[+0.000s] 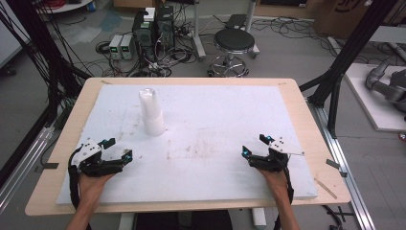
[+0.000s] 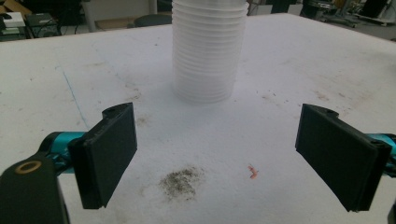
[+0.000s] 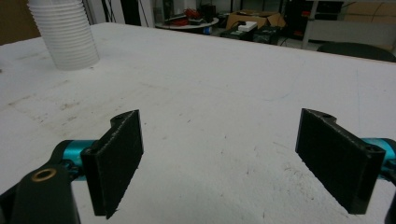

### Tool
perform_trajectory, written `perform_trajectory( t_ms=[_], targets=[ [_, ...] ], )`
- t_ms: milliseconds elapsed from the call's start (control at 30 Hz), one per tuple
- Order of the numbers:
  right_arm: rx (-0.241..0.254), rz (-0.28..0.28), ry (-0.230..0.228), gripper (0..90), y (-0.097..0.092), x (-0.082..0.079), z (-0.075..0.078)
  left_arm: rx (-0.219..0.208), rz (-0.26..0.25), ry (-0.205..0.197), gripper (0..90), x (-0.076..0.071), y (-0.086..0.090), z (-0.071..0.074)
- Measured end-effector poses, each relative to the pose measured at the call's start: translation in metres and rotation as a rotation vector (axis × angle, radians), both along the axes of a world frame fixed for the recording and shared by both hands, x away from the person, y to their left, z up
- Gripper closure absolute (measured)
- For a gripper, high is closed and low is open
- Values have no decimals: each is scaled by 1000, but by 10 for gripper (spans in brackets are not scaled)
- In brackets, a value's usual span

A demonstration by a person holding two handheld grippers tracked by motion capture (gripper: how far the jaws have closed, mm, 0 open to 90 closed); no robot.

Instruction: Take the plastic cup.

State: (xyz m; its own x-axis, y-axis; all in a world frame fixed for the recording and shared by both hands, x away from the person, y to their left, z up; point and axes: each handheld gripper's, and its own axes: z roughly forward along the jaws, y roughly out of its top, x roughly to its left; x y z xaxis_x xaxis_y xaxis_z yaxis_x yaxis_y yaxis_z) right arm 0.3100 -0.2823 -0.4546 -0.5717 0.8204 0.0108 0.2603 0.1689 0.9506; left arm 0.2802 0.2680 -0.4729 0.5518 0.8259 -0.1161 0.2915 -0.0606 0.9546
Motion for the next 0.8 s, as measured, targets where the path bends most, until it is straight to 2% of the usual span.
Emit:
perform_trajectory(
  t_ms=[167, 433, 700, 800],
  targets=[
    [-3, 4, -10, 151, 0, -1, 0, 3, 5, -19, 127, -2, -1, 0],
    [-8, 6, -9, 150, 0, 0, 0, -8, 0, -4, 127, -1, 0, 0],
    [-9, 8, -15, 150, 0, -1, 0, -5, 2, -14, 127, -1, 0, 0],
    [-8, 7, -4, 151, 1, 0, 0, -16, 2, -10, 127, -1, 1, 0]
  ],
)
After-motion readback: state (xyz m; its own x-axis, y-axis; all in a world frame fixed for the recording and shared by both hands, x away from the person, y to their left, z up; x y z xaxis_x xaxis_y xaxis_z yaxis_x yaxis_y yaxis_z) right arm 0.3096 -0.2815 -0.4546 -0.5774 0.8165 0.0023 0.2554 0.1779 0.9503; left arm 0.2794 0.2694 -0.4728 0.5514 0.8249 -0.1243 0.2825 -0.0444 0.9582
